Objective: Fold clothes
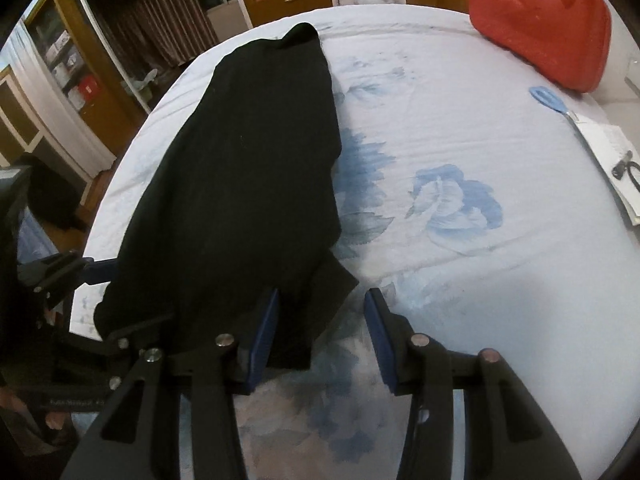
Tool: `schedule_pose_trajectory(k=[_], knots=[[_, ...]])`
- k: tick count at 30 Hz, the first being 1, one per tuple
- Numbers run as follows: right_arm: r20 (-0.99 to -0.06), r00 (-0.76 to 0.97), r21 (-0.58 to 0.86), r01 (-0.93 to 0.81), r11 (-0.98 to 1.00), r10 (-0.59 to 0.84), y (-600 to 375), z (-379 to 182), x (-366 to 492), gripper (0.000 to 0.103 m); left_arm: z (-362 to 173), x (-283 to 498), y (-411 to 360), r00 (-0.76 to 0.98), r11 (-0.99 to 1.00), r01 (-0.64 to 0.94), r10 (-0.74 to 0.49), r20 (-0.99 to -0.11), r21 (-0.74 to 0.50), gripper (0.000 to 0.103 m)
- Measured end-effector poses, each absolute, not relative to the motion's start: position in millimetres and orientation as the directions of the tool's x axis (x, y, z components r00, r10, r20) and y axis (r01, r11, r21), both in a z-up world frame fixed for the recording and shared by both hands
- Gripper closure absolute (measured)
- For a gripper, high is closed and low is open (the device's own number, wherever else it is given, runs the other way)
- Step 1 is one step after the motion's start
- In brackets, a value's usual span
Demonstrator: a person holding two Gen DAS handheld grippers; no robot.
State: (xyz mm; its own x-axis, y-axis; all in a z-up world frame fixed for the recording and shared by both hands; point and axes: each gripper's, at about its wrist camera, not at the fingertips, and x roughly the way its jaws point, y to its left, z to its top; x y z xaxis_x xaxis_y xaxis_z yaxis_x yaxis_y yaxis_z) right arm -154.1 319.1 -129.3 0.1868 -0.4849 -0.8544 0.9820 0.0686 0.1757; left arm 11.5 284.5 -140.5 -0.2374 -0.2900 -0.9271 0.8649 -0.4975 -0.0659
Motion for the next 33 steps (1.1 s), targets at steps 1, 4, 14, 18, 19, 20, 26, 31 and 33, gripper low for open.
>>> schedule_pose_trajectory(k=[1, 4, 14, 18, 19, 20, 26, 31, 33], knots=[[-0.852, 0.192, 0.178, 0.981, 0.075, -0.487, 318.6, -129.8, -153.9, 0.059, -139.3, 8.0, 285.2, -0.243, -0.509, 0.858, -0.283, -0.928, -0.069, 0.040], [-0.857, 0.190, 0.173, 0.982, 0.081, -0.478, 317.5, -130.7, -152.0, 0.063, -135.7, -0.6, 292.0, -0.249, -0.550, 0.833, -0.270, -0.930, -0.064, 0.063], [-0.827, 0.269, 0.306, 0.952, 0.007, -0.493, 315.2, -99.1, -154.5, 0.094, -89.9, 26.2, 265.7, -0.364, -0.592, 0.780, -0.168, -0.916, -0.201, 0.085], [-0.772, 0.304, 0.356, 0.934, 0.018, -0.558, 294.9, -60.5, -151.3, 0.095, -64.9, 36.0, 234.9, -0.409, -0.575, 0.783, -0.186, -0.893, -0.239, 0.085], [-0.760, 0.306, 0.360, 0.933, 0.022, -0.573, 281.9, -52.9, -148.4, 0.095, -57.9, 38.5, 223.9, -0.416, -0.566, 0.788, -0.202, -0.887, -0.241, 0.085], [-0.749, 0.308, 0.363, 0.931, 0.025, -0.587, 268.6, -45.4, -145.5, 0.095, -51.4, 41.7, 210.3, -0.422, -0.558, 0.793, -0.215, -0.881, -0.243, 0.085], [-0.685, 0.320, 0.387, 0.921, 0.045, -0.655, 178.2, -6.3, -128.2, 0.095, -30.5, 64.0, 112.0, -0.451, -0.512, 0.811, -0.239, -0.860, -0.283, 0.085], [-0.696, 0.328, 0.404, 0.914, 0.030, -0.638, 77.9, -2.9, -119.0, 0.095, -47.5, 73.2, 13.8, -0.467, -0.490, 0.807, -0.185, -0.865, -0.331, 0.085], [-0.721, 0.323, 0.402, 0.916, 0.010, -0.614, 34.7, -14.2, -116.8, 0.095, -59.3, 72.1, -22.7, -0.464, -0.487, 0.803, -0.149, -0.873, -0.343, 0.080]])
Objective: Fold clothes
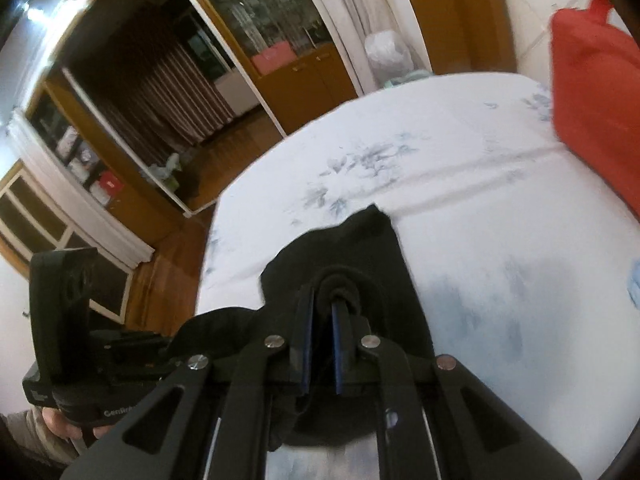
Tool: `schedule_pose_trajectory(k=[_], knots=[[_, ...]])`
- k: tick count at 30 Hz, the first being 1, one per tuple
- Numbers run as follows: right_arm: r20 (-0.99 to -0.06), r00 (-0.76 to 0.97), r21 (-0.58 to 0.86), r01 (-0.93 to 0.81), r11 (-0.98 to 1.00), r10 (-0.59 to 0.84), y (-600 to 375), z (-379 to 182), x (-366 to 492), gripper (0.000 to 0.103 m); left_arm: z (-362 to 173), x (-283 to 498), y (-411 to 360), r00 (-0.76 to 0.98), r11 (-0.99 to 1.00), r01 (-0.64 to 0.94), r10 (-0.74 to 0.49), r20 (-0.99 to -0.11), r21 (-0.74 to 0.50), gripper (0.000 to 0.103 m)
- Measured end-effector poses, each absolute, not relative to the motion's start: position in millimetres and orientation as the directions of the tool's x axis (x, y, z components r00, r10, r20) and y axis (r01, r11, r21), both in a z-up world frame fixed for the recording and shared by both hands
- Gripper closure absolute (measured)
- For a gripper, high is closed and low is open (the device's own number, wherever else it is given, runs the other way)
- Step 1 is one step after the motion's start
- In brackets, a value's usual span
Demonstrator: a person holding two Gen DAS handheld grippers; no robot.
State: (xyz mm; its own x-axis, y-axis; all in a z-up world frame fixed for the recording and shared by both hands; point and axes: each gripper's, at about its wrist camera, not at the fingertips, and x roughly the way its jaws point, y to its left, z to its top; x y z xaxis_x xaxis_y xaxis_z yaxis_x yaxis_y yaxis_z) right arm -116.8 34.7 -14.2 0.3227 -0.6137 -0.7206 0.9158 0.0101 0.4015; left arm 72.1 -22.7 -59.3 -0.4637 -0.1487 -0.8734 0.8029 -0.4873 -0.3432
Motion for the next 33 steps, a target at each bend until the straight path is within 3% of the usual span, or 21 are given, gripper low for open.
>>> schedule_pose_trajectory(k=[3, 5, 6, 7, 8, 9, 10, 11, 20, 24, 30, 31, 32, 33], knots=[[-0.732, 0.338, 0.440, 0.898, -0.031, -0.592, -5.9, -35.8, -123.8, 0.095, -66.6, 77.5, -66.0, -0.447, -0.498, 0.804, -0.147, -0.882, -0.324, 0.064], [-0.738, 0.350, 0.465, 0.884, -0.059, -0.577, -32.6, -50.2, -128.5, 0.092, -63.0, 82.1, -83.8, -0.426, -0.522, 0.807, -0.189, -0.885, -0.277, 0.059], [-0.738, 0.346, 0.475, 0.876, -0.081, -0.580, -40.9, -55.7, -132.1, 0.089, -59.9, 82.6, -88.7, -0.398, -0.536, 0.813, -0.230, -0.888, -0.225, 0.043], [-0.731, 0.343, 0.487, 0.868, -0.099, -0.590, -43.9, -57.4, -137.6, 0.080, -56.0, 82.4, -90.9, -0.369, -0.552, 0.817, -0.284, -0.885, -0.164, 0.024], [-0.724, 0.340, 0.499, 0.859, -0.115, -0.600, -46.6, -58.9, -143.2, 0.064, -51.4, 82.5, -89.9, -0.354, -0.570, 0.814, -0.325, -0.877, -0.117, 0.020], [-0.713, 0.329, 0.506, 0.853, -0.129, -0.619, -45.9, -54.9, -149.7, 0.056, -46.9, 83.1, -88.2, -0.352, -0.587, 0.805, -0.347, -0.869, -0.091, 0.020], [-0.702, 0.318, 0.512, 0.847, -0.142, -0.637, -45.0, -50.6, -156.2, 0.044, -42.3, 83.8, -86.5, -0.350, -0.603, 0.795, -0.369, -0.861, -0.065, 0.020], [-0.705, 0.296, 0.502, 0.850, -0.160, -0.645, -40.1, -46.7, -160.0, 0.039, -39.7, 83.3, -83.6, -0.353, -0.618, 0.785, -0.377, -0.856, -0.052, 0.020], [-0.822, 0.103, 0.361, 0.855, -0.373, -0.560, 61.1, -62.7, -159.2, 0.039, -53.2, 63.9, -33.7, -0.317, -0.696, 0.716, -0.395, -0.862, 0.055, 0.020], [-0.825, 0.128, 0.394, 0.830, -0.396, -0.551, 99.7, -72.6, -138.2, 0.039, -60.9, 50.8, -21.3, -0.288, -0.712, 0.692, -0.424, -0.859, 0.119, 0.020], [-0.823, 0.165, 0.437, 0.796, -0.420, -0.544, 125.2, -76.4, -114.3, 0.039, -65.5, 23.7, -40.9, -0.319, -0.771, 0.626, -0.395, -0.861, 0.122, 0.020], [-0.825, 0.165, 0.434, 0.798, -0.419, -0.540, 125.5, -77.6, -108.5, 0.039, -67.5, 19.0, -45.4, -0.331, -0.787, 0.606, -0.384, -0.862, 0.118, 0.024], [-0.827, 0.165, 0.432, 0.798, -0.421, -0.537, 121.8, -80.0, -102.6, 0.039, -69.4, 15.5, -50.4, -0.339, -0.802, 0.587, -0.367, -0.866, 0.110, 0.036], [-0.829, 0.167, 0.432, 0.797, -0.422, -0.533, 119.0, -81.8, -96.2, 0.039, -71.3, 14.2, -57.6, -0.342, -0.816, 0.572, -0.336, -0.878, 0.089, 0.074]])
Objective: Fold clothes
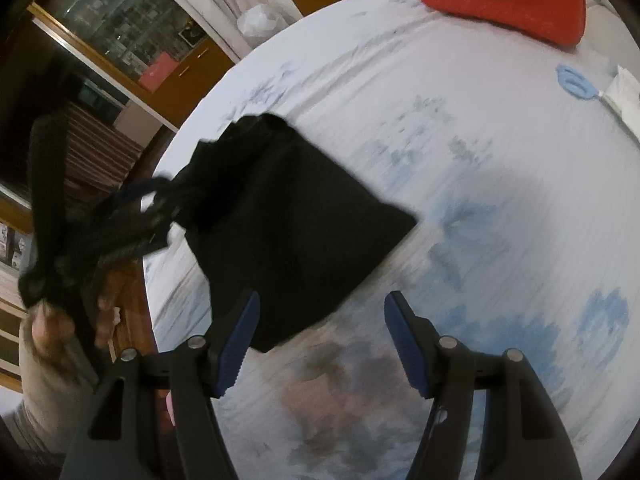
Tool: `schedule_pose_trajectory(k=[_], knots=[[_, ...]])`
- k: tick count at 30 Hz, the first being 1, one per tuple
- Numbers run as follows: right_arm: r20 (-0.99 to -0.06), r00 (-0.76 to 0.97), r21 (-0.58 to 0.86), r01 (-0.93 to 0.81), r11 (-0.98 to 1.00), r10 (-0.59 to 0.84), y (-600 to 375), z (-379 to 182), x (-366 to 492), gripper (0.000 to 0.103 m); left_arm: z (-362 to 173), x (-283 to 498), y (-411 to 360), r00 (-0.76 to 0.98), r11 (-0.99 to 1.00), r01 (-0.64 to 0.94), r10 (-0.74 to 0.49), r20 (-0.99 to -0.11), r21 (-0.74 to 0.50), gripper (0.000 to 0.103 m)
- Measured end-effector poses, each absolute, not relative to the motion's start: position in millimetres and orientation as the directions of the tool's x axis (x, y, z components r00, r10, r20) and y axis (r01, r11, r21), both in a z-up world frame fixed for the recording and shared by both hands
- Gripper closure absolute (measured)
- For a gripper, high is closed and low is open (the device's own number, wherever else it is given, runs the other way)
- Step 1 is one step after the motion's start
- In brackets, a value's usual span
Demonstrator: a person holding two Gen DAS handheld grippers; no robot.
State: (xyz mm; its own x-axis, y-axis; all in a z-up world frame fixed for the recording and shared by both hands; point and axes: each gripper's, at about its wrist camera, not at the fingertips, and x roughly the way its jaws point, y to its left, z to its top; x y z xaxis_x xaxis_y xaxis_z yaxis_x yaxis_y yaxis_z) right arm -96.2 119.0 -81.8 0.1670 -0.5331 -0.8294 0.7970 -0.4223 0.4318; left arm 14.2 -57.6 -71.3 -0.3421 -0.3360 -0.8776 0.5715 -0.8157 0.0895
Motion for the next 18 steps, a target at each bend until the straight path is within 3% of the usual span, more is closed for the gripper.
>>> schedule_pose_trajectory(k=[1, 3, 5, 7, 9, 10, 12, 15, 18], knots=[[-0.832, 0.169, 0.431, 0.796, -0.424, -0.529, 116.2, -83.5, -89.9, 0.039, -73.2, 13.9, -66.5, -0.343, -0.828, 0.557, -0.295, -0.892, 0.060, 0.092], [-0.832, 0.159, 0.426, 0.797, -0.428, -0.532, 107.0, -85.0, -75.9, 0.039, -71.2, 20.7, -86.1, -0.360, -0.840, 0.541, -0.261, -0.896, 0.027, 0.092], [-0.826, 0.133, 0.423, 0.788, -0.446, -0.548, 97.8, -86.5, -64.3, 0.058, -67.5, 30.9, -109.5, -0.376, -0.852, 0.524, -0.252, -0.892, 0.020, 0.092], [-0.835, 0.114, 0.420, 0.764, -0.489, -0.539, 87.4, -95.7, -55.5, 0.058, -74.0, 40.8, -138.9, -0.371, -0.859, 0.512, -0.226, -0.901, 0.005, 0.091], [-0.862, 0.102, 0.404, 0.730, -0.551, -0.496, 77.2, -113.1, -48.9, 0.058, -90.9, 46.0, -165.6, -0.333, -0.864, 0.504, -0.189, -0.924, -0.005, 0.081], [-0.884, 0.098, 0.384, 0.712, -0.588, -0.458, 74.9, -125.9, -44.5, 0.057, -101.9, 47.5, -176.4, -0.300, -0.868, 0.497, -0.169, -0.939, -0.002, 0.068], [-0.891, 0.054, 0.358, 0.693, -0.625, -0.451, 78.7, -122.8, -39.1, 0.059, -107.7, 53.0, -190.6, -0.298, -0.882, 0.471, -0.126, -0.946, -0.030, 0.052], [-0.872, 0.022, 0.408, 0.586, -0.700, -0.490, 101.1, -112.3, -42.8, 0.059, -79.5, 58.3, -197.2, -0.382, -0.911, 0.406, -0.098, -0.919, -0.072, 0.041], [-0.848, -0.079, 0.430, 0.476, -0.767, -0.525, 128.7, -94.3, -55.4, 0.058, -54.9, 49.3, -196.5, -0.465, -0.936, 0.336, -0.064, -0.883, -0.109, 0.020]])
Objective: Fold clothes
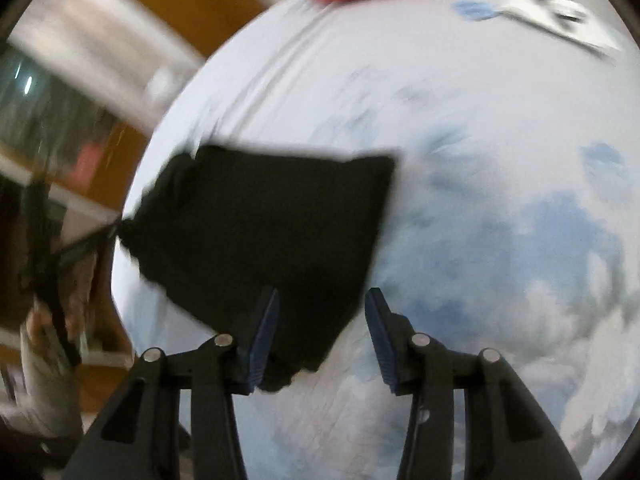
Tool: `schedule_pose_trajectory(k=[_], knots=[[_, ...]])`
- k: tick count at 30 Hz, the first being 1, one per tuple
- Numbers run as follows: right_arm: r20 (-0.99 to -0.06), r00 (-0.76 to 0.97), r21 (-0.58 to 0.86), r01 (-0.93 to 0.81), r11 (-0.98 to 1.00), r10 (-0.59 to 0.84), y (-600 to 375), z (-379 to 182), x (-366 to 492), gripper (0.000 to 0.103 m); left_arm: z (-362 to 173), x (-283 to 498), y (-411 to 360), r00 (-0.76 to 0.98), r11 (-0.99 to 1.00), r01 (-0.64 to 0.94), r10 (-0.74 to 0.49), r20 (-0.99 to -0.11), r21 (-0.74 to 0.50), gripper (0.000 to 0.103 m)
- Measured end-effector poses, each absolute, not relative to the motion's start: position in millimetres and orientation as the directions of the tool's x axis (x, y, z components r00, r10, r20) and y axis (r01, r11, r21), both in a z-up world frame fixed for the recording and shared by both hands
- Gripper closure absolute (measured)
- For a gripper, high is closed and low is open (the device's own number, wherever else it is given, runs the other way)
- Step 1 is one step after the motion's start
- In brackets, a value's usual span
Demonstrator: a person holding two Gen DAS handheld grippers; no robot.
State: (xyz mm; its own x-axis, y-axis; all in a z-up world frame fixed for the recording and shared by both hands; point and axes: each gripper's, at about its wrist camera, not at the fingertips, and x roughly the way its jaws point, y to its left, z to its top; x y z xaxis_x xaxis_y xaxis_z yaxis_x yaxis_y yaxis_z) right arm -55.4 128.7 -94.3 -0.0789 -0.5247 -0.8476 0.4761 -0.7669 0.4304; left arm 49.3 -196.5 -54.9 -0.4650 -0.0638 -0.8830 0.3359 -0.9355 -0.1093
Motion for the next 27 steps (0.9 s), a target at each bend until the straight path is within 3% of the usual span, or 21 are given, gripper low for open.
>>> schedule_pose_trajectory(k=[11, 14, 16, 18, 19, 20, 25, 27], knots=[[-0.854, -0.206, 0.414, 0.289, -0.863, -0.478, 123.2, -90.9, -97.5, 0.053, -84.3, -38.0, -180.4, -0.424, -0.977, 0.182, 0.023, -0.905, -0.110, 0.022], [-0.863, -0.216, 0.401, 0.255, -0.880, -0.456, 119.1, -97.3, -109.0, 0.042, -96.4, -40.3, -176.4, -0.398, -0.978, 0.162, 0.059, -0.916, -0.133, 0.042], [-0.865, -0.209, 0.401, 0.258, -0.879, -0.456, 110.2, -103.7, -112.4, 0.042, -101.9, -42.2, -174.9, -0.387, -0.976, 0.147, 0.092, -0.917, -0.160, 0.072], [-0.873, -0.181, 0.393, 0.290, -0.873, -0.453, 95.7, -112.7, -114.0, 0.042, -103.5, -44.1, -174.9, -0.387, -0.974, 0.156, 0.090, -0.918, -0.161, 0.088], [-0.882, -0.162, 0.382, 0.303, -0.873, -0.442, 87.9, -118.3, -113.2, 0.066, -101.2, -43.2, -177.7, -0.401, -0.971, 0.167, 0.092, -0.911, -0.172, 0.089], [-0.895, -0.174, 0.343, 0.323, -0.882, -0.411, 81.7, -118.5, -110.1, 0.080, -99.0, -42.4, -180.5, -0.416, -0.967, 0.179, 0.094, -0.905, -0.182, 0.089], [-0.924, -0.235, 0.236, 0.272, -0.933, -0.302, 92.5, -123.3, -110.9, 0.089, -113.5, -48.7, -208.2, -0.405, -0.940, 0.280, 0.069, -0.912, -0.195, 0.090], [-0.909, -0.226, 0.297, 0.237, -0.925, -0.350, 101.7, -123.8, -114.5, 0.089, -115.4, -49.1, -203.1, -0.399, -0.945, 0.262, 0.078, -0.913, -0.195, 0.087]])
